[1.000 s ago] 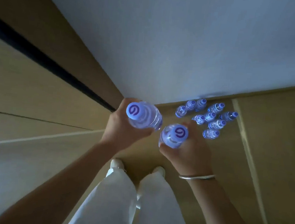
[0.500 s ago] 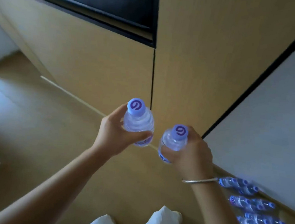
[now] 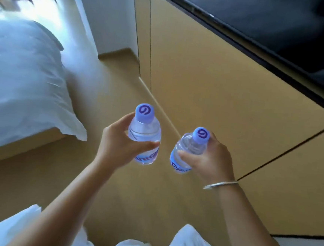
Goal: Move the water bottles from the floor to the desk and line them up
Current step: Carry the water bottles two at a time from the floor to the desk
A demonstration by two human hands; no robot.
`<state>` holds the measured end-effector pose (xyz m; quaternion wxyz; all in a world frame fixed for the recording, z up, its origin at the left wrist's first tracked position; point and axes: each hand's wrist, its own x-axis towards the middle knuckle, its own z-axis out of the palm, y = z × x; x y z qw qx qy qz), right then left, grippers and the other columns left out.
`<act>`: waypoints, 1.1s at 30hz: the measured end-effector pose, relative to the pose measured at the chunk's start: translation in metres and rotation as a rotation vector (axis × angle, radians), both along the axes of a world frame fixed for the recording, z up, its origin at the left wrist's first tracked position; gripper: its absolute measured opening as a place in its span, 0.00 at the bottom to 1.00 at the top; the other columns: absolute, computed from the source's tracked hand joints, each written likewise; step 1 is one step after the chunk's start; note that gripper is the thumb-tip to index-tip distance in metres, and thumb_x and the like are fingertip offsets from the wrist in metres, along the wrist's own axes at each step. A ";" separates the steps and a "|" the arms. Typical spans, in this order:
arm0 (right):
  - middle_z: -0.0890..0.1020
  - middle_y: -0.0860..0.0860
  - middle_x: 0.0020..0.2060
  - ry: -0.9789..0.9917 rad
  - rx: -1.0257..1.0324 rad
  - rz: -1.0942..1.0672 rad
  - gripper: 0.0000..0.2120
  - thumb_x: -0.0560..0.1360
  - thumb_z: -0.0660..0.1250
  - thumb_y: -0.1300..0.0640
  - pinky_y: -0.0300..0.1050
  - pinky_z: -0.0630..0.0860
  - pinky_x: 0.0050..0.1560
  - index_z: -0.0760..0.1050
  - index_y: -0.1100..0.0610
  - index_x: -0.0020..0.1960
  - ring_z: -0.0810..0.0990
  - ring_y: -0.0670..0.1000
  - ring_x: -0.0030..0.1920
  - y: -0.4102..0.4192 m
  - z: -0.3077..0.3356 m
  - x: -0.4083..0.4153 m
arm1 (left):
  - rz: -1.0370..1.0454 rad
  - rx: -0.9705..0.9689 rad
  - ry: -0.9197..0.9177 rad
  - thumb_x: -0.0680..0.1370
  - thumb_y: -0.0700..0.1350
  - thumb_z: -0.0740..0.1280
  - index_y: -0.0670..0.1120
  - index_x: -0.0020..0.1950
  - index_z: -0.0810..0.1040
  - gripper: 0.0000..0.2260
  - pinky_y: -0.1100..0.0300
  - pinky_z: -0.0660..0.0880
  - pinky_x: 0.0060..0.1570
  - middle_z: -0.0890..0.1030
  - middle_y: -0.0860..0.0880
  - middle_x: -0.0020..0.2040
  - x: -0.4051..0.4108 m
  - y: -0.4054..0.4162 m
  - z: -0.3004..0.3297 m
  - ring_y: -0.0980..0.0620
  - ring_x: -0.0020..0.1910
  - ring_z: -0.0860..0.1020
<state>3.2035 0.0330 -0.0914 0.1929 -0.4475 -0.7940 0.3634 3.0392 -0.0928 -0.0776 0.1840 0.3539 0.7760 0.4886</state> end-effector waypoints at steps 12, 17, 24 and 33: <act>0.79 0.45 0.40 -0.032 0.058 0.355 0.20 0.62 0.76 0.49 0.43 0.74 0.46 0.75 0.50 0.51 0.79 0.52 0.44 0.072 0.002 -0.165 | 0.301 -0.010 0.046 0.56 0.57 0.75 0.58 0.46 0.79 0.20 0.66 0.74 0.41 0.82 0.62 0.39 -0.113 0.029 -0.025 0.63 0.40 0.80; 0.80 0.46 0.41 -0.059 0.067 0.446 0.20 0.61 0.76 0.48 0.43 0.74 0.46 0.74 0.48 0.49 0.79 0.51 0.44 0.140 0.001 -0.238 | 0.390 -0.017 0.024 0.54 0.60 0.72 0.58 0.45 0.78 0.21 0.57 0.78 0.46 0.83 0.60 0.39 -0.176 0.089 -0.029 0.59 0.41 0.81; 0.81 0.47 0.44 -0.106 0.109 0.603 0.24 0.60 0.75 0.47 0.44 0.75 0.47 0.75 0.49 0.55 0.79 0.52 0.45 0.220 0.000 -0.343 | 0.484 -0.042 0.045 0.55 0.61 0.72 0.61 0.46 0.77 0.21 0.52 0.78 0.49 0.82 0.61 0.41 -0.263 0.168 -0.031 0.59 0.43 0.81; 0.81 0.48 0.43 -0.094 0.094 0.656 0.23 0.62 0.74 0.47 0.45 0.75 0.47 0.75 0.51 0.53 0.79 0.52 0.44 0.275 -0.007 -0.474 | 0.542 -0.004 0.033 0.54 0.61 0.73 0.63 0.45 0.76 0.20 0.51 0.79 0.47 0.83 0.60 0.41 -0.378 0.213 -0.037 0.59 0.43 0.82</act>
